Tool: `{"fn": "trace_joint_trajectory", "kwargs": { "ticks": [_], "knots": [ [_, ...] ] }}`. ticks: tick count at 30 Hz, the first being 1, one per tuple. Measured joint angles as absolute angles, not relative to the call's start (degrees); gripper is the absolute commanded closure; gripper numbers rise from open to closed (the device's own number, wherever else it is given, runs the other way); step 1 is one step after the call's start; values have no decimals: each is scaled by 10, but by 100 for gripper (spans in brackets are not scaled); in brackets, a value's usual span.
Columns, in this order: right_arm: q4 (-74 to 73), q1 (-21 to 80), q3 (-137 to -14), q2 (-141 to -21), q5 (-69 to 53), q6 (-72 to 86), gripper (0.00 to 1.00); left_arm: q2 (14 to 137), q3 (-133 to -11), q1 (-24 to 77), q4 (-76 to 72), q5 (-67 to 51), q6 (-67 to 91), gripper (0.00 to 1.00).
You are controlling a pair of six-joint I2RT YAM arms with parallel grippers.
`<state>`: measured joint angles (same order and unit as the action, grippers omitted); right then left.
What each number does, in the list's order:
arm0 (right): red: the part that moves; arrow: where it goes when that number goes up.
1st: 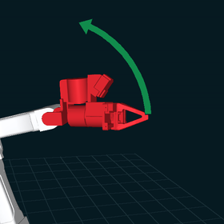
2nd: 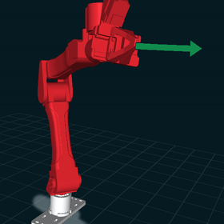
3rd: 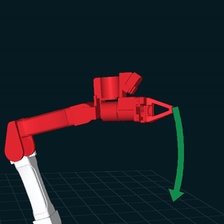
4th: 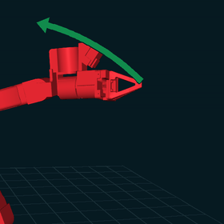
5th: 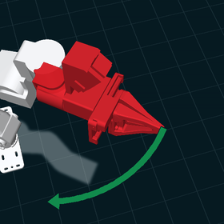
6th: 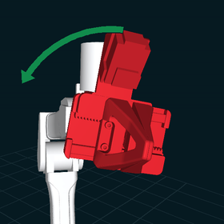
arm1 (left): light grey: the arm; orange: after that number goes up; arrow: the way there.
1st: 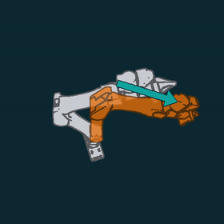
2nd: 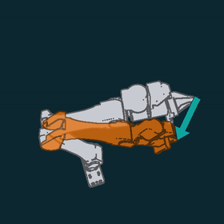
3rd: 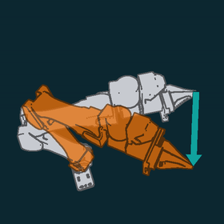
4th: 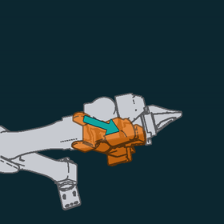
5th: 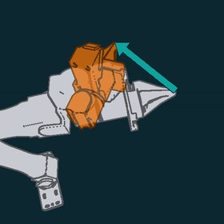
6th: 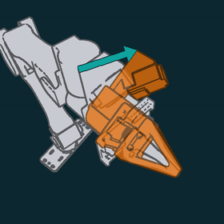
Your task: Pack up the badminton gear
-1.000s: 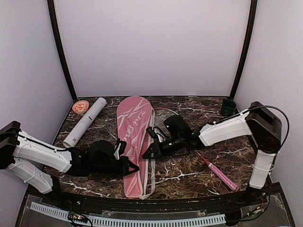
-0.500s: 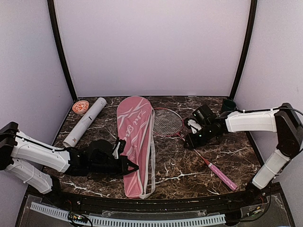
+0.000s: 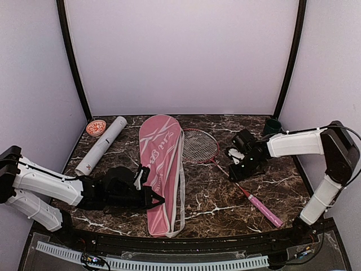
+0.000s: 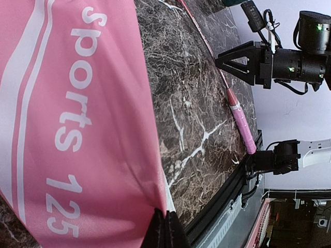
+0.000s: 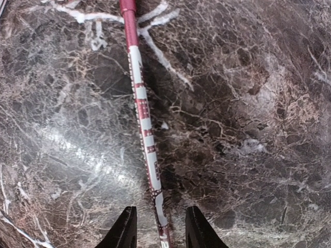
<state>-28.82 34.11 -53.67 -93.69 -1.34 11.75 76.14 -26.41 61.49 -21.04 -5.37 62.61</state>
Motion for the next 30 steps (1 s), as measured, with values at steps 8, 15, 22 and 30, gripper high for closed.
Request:
{"fn": "trace_joint_trajectory", "kwargs": {
  "ticks": [8,15,22,30],
  "knots": [
    [-279,337,-537,-963,-25,116,80,761,-264,614,-210,-53,622,100],
    [-271,337,-536,-967,-27,126,100,761,-264,613,-210,-53,621,100],
    [-271,337,-529,-940,-14,130,100,756,-264,613,-209,-50,621,100],
    [-325,343,-532,-776,-19,154,100,735,-264,610,-209,-43,621,100]
  ]
}}
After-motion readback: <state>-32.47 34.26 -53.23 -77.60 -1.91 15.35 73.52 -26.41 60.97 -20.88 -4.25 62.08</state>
